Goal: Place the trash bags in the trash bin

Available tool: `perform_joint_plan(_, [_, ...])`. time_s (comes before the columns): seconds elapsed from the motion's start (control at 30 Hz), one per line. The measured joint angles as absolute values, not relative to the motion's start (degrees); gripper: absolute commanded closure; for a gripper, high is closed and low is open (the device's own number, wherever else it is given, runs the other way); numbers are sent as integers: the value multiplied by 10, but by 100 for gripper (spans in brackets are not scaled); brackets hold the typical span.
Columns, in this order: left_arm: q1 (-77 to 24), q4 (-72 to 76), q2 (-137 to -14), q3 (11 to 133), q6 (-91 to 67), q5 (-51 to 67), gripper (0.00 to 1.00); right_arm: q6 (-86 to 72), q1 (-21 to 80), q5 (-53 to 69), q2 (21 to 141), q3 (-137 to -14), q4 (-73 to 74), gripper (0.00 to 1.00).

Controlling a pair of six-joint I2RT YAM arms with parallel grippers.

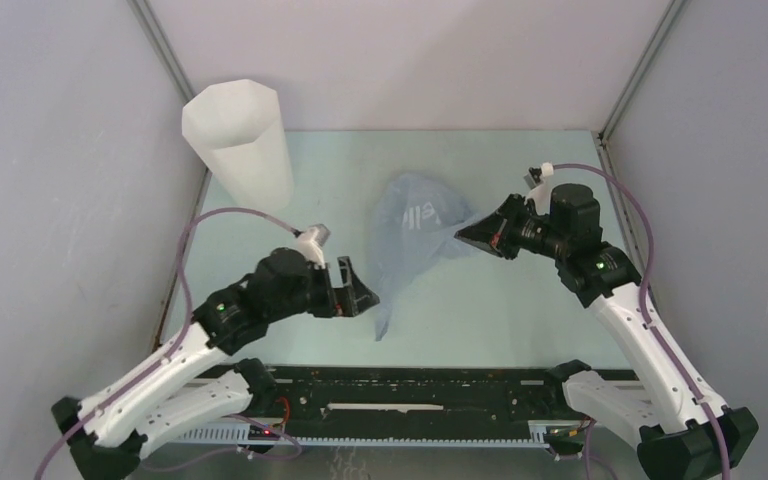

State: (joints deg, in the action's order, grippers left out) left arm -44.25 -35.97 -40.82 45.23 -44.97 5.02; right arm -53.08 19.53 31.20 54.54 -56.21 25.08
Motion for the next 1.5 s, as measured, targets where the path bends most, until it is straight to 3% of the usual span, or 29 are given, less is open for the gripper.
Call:
perform_joint_plan(0.23, [-542, -312, -561, 423, -447, -42, 0, -551, 196, 311, 550, -562, 237, 100])
perform_joint_plan(0.37, [-549, -277, -634, 394, -450, -57, 12, -552, 196, 312, 550, -562, 243, 100])
perform_joint_plan(0.43, [-549, -258, -667, 387, -452, -62, 28, -552, 196, 311, 550, -562, 249, 100])
perform_joint_plan(0.57, [-548, -227, -714, 384, -461, -65, 74, -545, 196, 309, 545, -562, 263, 100])
perform_joint_plan(0.67, [-545, -211, -726, 380, -464, -61, 93, -526, 196, 300, 533, -562, 291, 100])
perform_joint_plan(0.77, [-543, -205, -723, 371, -469, -53, 99, -482, 197, 283, 511, -558, 337, 100])
perform_joint_plan(0.97, [-496, -255, -693, 359, -454, -33, 100, -391, 199, 227, 426, -431, 400, 100])
perform_joint_plan(1.07, [-413, -323, -703, 416, -426, -25, 100, -364, 184, 215, 455, -389, 411, 100])
perform_joint_plan(1.13, [-353, -377, -735, 522, -407, -25, 100, -356, 164, 225, 504, -407, 406, 100])
perform_joint_plan(1.23, [-305, -430, -794, 757, -380, -34, 100, -346, 136, 240, 627, -557, 425, 100])
perform_joint_plan(1.37, [-319, -434, -819, 1060, -345, -64, 100, -324, 134, 245, 709, -865, 427, 100])
perform_joint_plan(1.43, [-356, -402, -782, 1111, -324, -82, 100, -305, 156, 225, 695, -978, 409, 100])
perform_joint_plan(1.5, [-396, -358, -699, 1059, -309, -94, 100, -285, 188, 203, 632, -978, 366, 100])
